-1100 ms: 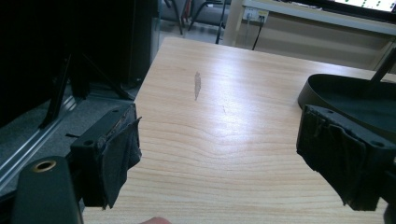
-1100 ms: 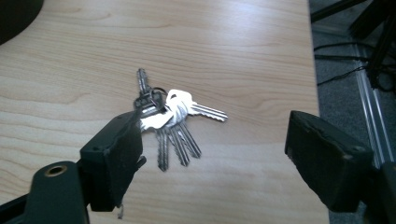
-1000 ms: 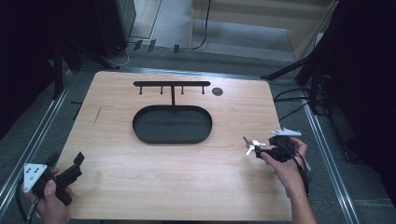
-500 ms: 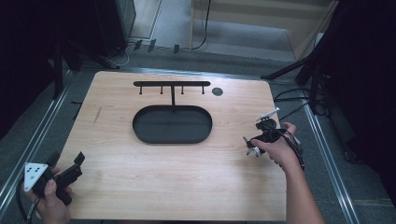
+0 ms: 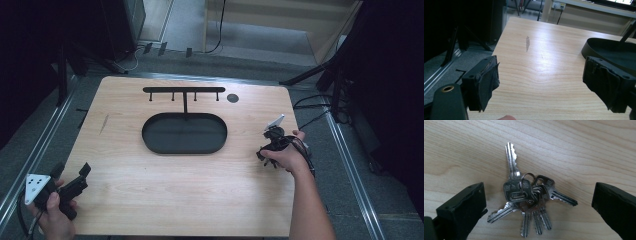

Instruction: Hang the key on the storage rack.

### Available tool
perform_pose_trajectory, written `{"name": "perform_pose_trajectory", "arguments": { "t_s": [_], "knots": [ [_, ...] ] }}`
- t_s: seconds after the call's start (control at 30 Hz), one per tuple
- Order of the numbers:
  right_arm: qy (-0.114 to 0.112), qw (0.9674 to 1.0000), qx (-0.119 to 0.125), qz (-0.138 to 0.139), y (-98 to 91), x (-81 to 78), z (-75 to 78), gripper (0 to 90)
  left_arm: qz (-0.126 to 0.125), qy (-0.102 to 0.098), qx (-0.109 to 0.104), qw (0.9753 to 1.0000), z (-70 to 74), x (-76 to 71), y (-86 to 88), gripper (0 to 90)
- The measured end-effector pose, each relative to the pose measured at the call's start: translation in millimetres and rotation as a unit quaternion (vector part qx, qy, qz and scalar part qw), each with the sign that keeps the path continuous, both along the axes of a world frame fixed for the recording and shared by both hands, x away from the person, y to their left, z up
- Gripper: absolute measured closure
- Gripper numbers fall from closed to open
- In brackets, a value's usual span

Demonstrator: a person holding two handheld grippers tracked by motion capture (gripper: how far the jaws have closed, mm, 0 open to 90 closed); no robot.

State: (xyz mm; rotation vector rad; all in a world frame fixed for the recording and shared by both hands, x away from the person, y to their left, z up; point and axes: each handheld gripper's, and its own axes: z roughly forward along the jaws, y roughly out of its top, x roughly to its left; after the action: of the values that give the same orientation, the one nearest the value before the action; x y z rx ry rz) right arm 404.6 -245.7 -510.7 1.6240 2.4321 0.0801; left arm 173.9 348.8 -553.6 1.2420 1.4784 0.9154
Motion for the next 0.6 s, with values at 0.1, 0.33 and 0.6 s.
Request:
{"name": "perform_pose_trajectory", "arguments": {
  "t_s": [0.1,0.33,0.6],
  "knots": [
    [0.009,0.9998,0.016,0.006,-3.1,-1.1,-4.2,2.8,0.0,0.0,-0.001,1.0,0.0,0.1,0.0,13.8],
    [0.017,0.9984,0.049,0.023,-9.6,-5.3,-2.4,14.2,0.0,0.001,0.001,1.0,0.0,0.1,-0.1,13.8],
    [0.017,0.9979,0.06,0.013,-24.2,-8.5,1.2,28.9,0.0,0.001,0.001,1.0,0.0,0.1,-0.1,13.7]
  ]
}}
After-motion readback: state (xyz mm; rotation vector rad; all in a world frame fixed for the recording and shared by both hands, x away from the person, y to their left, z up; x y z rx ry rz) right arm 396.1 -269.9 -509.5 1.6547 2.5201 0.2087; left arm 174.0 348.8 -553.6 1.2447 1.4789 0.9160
